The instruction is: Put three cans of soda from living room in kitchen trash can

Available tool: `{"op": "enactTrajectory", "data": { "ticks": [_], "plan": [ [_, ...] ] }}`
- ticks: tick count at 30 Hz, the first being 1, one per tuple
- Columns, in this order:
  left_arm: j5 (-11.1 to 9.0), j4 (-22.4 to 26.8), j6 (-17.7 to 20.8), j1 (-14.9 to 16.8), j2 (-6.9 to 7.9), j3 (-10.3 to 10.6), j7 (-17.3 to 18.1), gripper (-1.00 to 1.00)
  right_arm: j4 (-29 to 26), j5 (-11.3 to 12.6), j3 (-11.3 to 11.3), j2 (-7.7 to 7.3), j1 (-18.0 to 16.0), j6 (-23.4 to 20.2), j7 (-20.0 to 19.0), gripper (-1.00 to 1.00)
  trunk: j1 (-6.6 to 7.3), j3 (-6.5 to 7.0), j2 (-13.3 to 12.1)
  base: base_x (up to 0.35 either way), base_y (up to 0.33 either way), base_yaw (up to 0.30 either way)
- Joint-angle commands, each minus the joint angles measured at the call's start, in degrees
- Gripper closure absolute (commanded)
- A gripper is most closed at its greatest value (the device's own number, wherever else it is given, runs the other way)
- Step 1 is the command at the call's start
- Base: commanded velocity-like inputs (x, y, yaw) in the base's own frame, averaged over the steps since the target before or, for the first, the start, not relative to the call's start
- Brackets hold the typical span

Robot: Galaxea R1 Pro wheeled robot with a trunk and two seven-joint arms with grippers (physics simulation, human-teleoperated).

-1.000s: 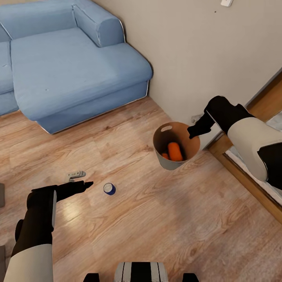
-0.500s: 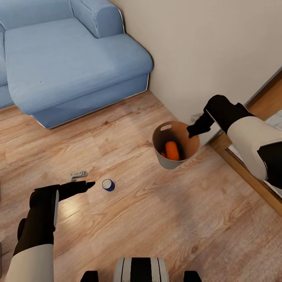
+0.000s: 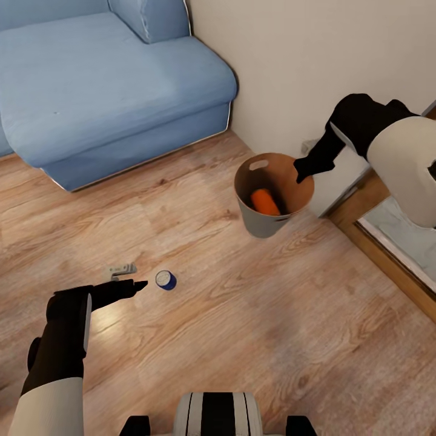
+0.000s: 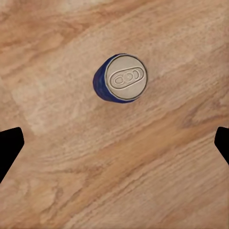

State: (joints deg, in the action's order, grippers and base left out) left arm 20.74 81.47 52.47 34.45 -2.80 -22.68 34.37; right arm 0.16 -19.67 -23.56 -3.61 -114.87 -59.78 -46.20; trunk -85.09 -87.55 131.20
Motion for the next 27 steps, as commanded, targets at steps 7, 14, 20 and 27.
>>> {"op": "enactTrajectory", "data": {
  "ticks": [7,14,20,27],
  "plan": [
    [-0.1,0.0,0.0,0.0,-0.08,0.2,0.0,-1.0,1.9,0.5,-2.3,0.59,-4.9,-0.2,-0.2,1.0,-1.54,-1.81,2.8,0.0,0.0,0.0],
    [0.1,-0.1,-0.1,0.0,-0.79,0.3,0.0,-1.0,2.1,0.3,-2.6,1.22,-8.1,-0.2,-0.2,1.0,-3.08,-3.47,5.6,0.0,0.0,0.0],
    [0.1,0.0,-0.1,0.0,-0.87,0.3,0.0,-1.0,2.2,0.3,-2.7,2.88,-9.8,-0.2,-0.2,1.0,-4.39,-4.88,8.0,0.0,0.0,0.0],
    [0.1,-0.1,-0.1,0.0,-0.89,0.4,0.0,-1.0,2.3,0.3,-4.7,4.67,-11.5,-0.2,-0.2,1.0,-5.93,-6.4,10.8,0.0,0.0,0.0]
  ]
}}
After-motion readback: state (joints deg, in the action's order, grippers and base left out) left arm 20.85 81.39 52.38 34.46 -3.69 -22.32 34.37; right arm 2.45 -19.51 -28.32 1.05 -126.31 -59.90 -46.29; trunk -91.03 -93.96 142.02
